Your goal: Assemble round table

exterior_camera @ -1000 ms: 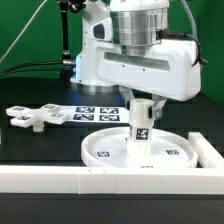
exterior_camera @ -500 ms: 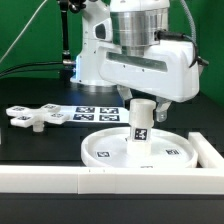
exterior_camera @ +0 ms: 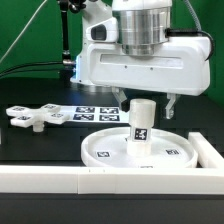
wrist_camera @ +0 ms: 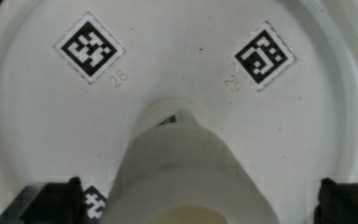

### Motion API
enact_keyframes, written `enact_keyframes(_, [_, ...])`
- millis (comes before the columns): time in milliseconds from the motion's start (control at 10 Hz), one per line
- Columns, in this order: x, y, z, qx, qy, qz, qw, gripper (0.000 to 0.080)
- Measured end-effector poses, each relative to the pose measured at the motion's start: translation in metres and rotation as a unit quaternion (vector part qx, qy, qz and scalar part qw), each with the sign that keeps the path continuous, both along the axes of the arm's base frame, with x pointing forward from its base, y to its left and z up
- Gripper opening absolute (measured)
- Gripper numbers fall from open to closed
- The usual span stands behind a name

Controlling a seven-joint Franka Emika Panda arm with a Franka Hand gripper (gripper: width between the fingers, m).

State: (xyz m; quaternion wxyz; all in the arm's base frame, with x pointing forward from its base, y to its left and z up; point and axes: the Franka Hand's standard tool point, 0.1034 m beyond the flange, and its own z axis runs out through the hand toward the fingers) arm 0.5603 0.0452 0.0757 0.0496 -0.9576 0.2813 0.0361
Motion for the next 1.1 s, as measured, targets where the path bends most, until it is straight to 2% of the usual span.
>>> enact_keyframes(200, [0.0000, 0.0000, 0.0000, 0.003, -0.009, 0.076, 0.997, 0.0649])
enact_keyframes(400, [0.0010, 0.0030, 0.0001, 0.003, -0.020, 0.203, 0.979, 0.0649])
enact_keyframes(500, [0.0036, 0.0041, 0.0005, 0.005, -0.028, 0.270, 0.962, 0.0649])
enact_keyframes(900, [0.0043, 0.0018, 0.0005, 0.008, -0.040, 0.378, 0.925, 0.0649])
enact_keyframes(1000, [0.0043, 0.0015, 0.0005, 0.009, -0.044, 0.415, 0.909, 0.0649])
enact_keyframes(1100, [0.0045, 0.0023, 0.0004, 0.003, -0.046, 0.469, 0.882, 0.0649])
